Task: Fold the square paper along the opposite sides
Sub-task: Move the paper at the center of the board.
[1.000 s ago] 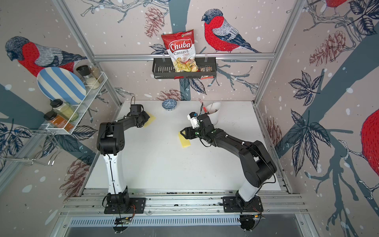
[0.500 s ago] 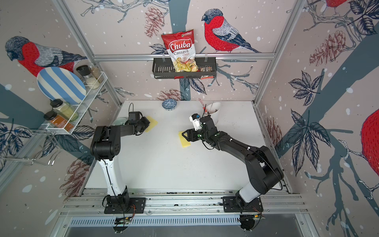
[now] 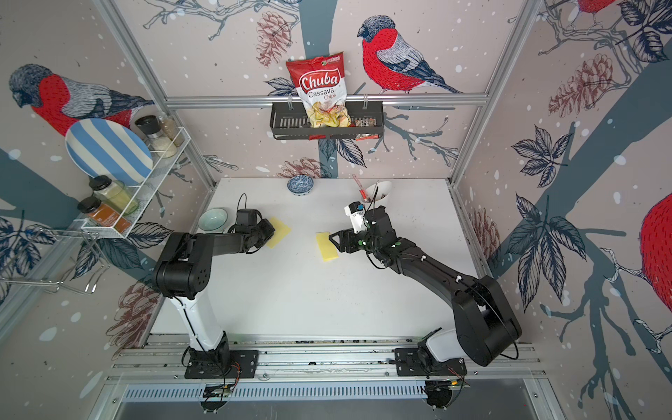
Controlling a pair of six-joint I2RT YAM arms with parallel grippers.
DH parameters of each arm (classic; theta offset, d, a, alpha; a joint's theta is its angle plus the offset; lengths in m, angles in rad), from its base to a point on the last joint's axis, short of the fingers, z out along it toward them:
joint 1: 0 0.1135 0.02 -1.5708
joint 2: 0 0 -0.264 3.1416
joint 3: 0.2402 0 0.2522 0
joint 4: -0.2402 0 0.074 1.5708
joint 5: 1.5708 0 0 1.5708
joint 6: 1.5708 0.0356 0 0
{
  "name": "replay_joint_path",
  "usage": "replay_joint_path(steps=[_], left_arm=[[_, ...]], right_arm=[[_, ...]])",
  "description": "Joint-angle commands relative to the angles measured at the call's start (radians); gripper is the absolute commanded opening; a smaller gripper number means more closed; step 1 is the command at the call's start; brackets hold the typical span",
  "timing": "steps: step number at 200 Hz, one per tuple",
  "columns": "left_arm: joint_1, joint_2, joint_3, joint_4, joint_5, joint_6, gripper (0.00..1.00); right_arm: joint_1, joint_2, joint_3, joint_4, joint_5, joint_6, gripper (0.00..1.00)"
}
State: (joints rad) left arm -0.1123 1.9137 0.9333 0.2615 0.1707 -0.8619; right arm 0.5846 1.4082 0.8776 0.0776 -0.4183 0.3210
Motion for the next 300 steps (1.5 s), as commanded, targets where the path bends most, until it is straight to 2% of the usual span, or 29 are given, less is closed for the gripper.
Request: replay_joint_path(steps=[1, 73, 173, 218, 251, 280, 293, 300], left_arm=[[-0.033, -0.014, -0.067, -0.208, -0.027, -0.019, 0.0], [-0.14, -0.153, -0.315, -0.178, -0.049, -0.072, 0.0], [-0.352, -0.351, -0.512, -0.241, -0.101, -0.207, 0.0], [-0.381, -0.538, -0.458, -0.423, -0.246, -0.204, 0.0], [-0.383, -0.692, -0.321, -0.542, -0.37, -0.143, 0.0], [-0.382, -0.754, -0.186, -0.614, -0.426, -0.086, 0.0], [-0.383, -0.776, -0.161, -0.631, -0.431, -0.082, 0.12], [-0.383, -0.792, -0.163, -0.633, -0.43, -0.084, 0.23]], right_arm=[[-0.011, -0.029, -0.014, 0.021, 0.001, 0.005, 0.72], [-0.057, -0.104, -0.055, 0.007, -0.002, 0.006, 0.74], [-0.062, -0.15, -0.065, -0.021, 0.006, 0.013, 0.77], [-0.062, -0.198, -0.081, -0.03, 0.009, 0.015, 0.79], [-0.062, -0.217, -0.094, -0.029, 0.016, 0.014, 0.81], [-0.062, -0.211, -0.095, -0.026, 0.012, 0.013, 0.81], [-0.062, -0.198, -0.091, -0.025, 0.009, 0.009, 0.82], [-0.063, -0.189, -0.083, -0.029, 0.007, 0.003, 0.83]])
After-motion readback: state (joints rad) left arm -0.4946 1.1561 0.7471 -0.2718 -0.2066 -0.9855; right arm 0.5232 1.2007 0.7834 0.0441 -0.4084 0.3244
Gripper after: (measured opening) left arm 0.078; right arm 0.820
